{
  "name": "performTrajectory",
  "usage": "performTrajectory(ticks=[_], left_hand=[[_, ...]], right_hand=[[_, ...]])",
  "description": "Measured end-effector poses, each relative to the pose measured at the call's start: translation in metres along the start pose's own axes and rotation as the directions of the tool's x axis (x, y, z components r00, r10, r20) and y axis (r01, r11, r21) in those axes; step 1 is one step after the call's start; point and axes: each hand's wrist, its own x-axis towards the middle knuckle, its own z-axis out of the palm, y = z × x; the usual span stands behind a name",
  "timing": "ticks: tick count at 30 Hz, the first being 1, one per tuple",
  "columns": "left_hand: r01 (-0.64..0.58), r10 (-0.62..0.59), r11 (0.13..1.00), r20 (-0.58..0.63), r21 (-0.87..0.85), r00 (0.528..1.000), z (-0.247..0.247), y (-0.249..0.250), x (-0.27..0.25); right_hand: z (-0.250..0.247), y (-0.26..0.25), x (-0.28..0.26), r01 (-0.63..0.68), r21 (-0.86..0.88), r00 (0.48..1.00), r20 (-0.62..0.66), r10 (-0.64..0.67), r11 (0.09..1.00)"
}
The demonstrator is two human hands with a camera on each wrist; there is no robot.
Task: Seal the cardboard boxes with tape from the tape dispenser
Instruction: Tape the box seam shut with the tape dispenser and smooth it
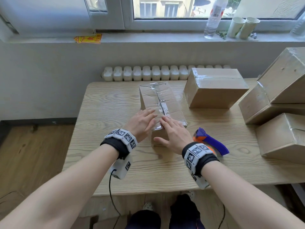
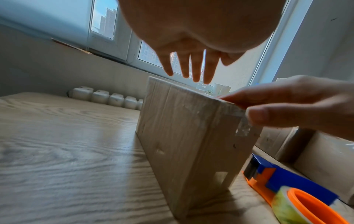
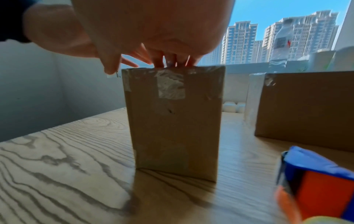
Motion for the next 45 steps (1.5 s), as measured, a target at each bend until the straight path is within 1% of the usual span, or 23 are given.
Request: performTrajectory(ticks=[2, 3, 5, 7, 10, 14, 19, 21, 24, 25, 27, 28, 30, 32, 33, 34, 36, 38, 40, 42, 44, 45], left_hand=[[0.025, -0.035, 0.998, 0.152, 0.065, 0.988, -0.003, 0.002, 0.011], [0.03, -0.05, 0.994, 0.2, 0.104, 0.979, -0.003, 0.002, 0.017], [0.025, -0.071, 0.985, 0.274, 0.171, 0.959, -0.003, 0.004, 0.026], [-0.009, -0.068, 0.975, 0.334, 0.222, 0.94, -0.001, 0.004, 0.036], [-0.065, -0.056, 0.956, 0.394, 0.287, 0.917, -0.001, 0.003, 0.05], [-0.095, -0.06, 0.927, 0.393, 0.363, 0.918, -0.007, -0.005, 0.061], [-0.136, -0.035, 0.899, 0.378, 0.417, 0.925, -0.012, -0.009, 0.048], [-0.143, -0.008, 0.91, 0.362, 0.39, 0.932, -0.014, -0.011, 0.039], [-0.143, 0.018, 0.932, 0.351, 0.334, 0.936, -0.013, -0.014, 0.023], [-0.124, 0.01, 0.946, 0.353, 0.301, 0.936, -0.013, -0.014, 0.019], [-0.037, -0.036, 0.978, 0.336, 0.207, 0.941, -0.016, -0.016, 0.018], [0.024, -0.075, 0.986, 0.307, 0.165, 0.949, -0.019, -0.018, 0.02], [0.158, -0.195, 0.974, 0.247, 0.161, 0.949, -0.026, -0.025, 0.027], [0.285, -0.327, 0.937, 0.224, 0.201, 0.918, -0.031, -0.037, 0.033], [0.323, -0.367, 0.923, 0.226, 0.21, 0.902, -0.032, -0.041, 0.035], [0.343, -0.385, 0.917, 0.234, 0.202, 0.893, -0.033, -0.044, 0.036], [0.366, -0.392, 0.919, 0.234, 0.146, 0.89, -0.034, -0.043, 0.034], [0.403, -0.416, 0.909, 0.219, 0.104, 0.883, -0.036, -0.039, 0.029], [0.43, -0.444, 0.896, 0.203, 0.111, 0.873, -0.037, -0.036, 0.025], [0.45, -0.467, 0.884, 0.192, 0.13, 0.863, -0.037, -0.033, 0.02], [0.476, -0.494, 0.869, 0.178, 0.137, 0.851, -0.037, -0.033, 0.018], [0.497, -0.515, 0.857, 0.173, 0.137, 0.84, -0.037, -0.033, 0.018]], right_hand=[[0.006, -0.01, 0.004, -0.078, -0.013, 0.993, -0.092, 0.077, 0.997], [0.01, -0.014, 0.006, -0.108, -0.021, 0.985, -0.139, 0.104, 0.994], [0.016, -0.02, 0.009, -0.139, -0.047, 0.964, -0.237, 0.124, 0.989], [0.019, -0.023, 0.011, -0.149, -0.058, 0.943, -0.31, 0.124, 0.987], [0.019, -0.021, 0.011, -0.131, -0.054, 0.935, -0.339, 0.105, 0.99], [0.016, -0.009, 0.003, -0.07, -0.034, 0.949, -0.312, 0.056, 0.997], [0.012, 0.025, -0.013, 0.063, -0.036, 0.962, -0.263, -0.07, 0.997], [0.008, 0.036, -0.017, 0.065, -0.046, 0.963, -0.259, -0.075, 0.997], [0.003, 0.05, -0.019, 0.016, -0.006, 0.943, -0.333, -0.017, 1.0], [0.003, 0.054, -0.02, -0.007, 0.01, 0.934, -0.357, 0.01, 1.0], [0.005, 0.058, -0.023, -0.038, 0.024, 0.923, -0.382, 0.044, 0.999], [0.005, 0.057, -0.025, -0.042, 0.024, 0.92, -0.389, 0.048, 0.999], [0.006, 0.051, -0.03, -0.024, -0.002, 0.903, -0.43, 0.02, 1.0], [0.007, 0.044, -0.035, -0.015, -0.046, 0.88, -0.475, -0.009, 0.999], [0.008, 0.041, -0.036, -0.02, -0.057, 0.873, -0.488, -0.01, 0.998], [0.009, 0.039, -0.036, -0.028, -0.067, 0.865, -0.501, -0.009, 0.997], [0.01, 0.036, -0.035, -0.05, -0.078, 0.859, -0.511, 0.003, 0.996], [0.01, 0.034, -0.033, -0.08, -0.064, 0.87, -0.491, 0.039, 0.995], [0.008, 0.033, -0.032, -0.103, -0.034, 0.89, -0.45, 0.077, 0.994], [0.004, 0.031, -0.031, -0.129, 0.059, 0.904, -0.404, 0.141, 0.99], [0.003, 0.025, -0.03, -0.218, 0.199, 0.927, -0.263, 0.266, 0.956], [0.004, 0.022, -0.031, -0.261, 0.262, 0.929, -0.194, 0.315, 0.929]])
